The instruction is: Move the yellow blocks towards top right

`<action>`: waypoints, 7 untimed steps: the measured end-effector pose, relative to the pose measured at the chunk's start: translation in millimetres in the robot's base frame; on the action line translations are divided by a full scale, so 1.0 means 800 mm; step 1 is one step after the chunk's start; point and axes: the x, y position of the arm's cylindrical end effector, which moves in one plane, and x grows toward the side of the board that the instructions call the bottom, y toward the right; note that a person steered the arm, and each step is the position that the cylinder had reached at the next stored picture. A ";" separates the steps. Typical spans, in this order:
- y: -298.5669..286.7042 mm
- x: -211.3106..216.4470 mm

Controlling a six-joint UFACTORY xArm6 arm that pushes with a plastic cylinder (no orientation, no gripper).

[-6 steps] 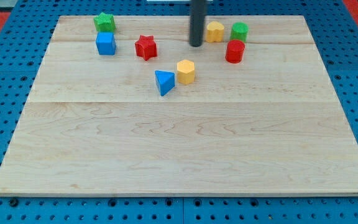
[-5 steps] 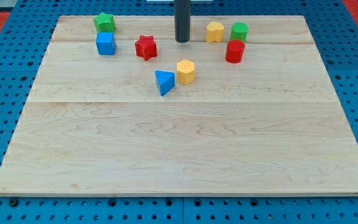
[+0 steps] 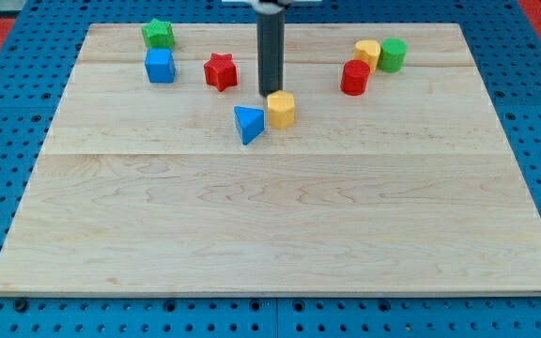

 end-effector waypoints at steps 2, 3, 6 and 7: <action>0.057 0.098; 0.030 0.130; 0.117 0.031; 0.116 0.012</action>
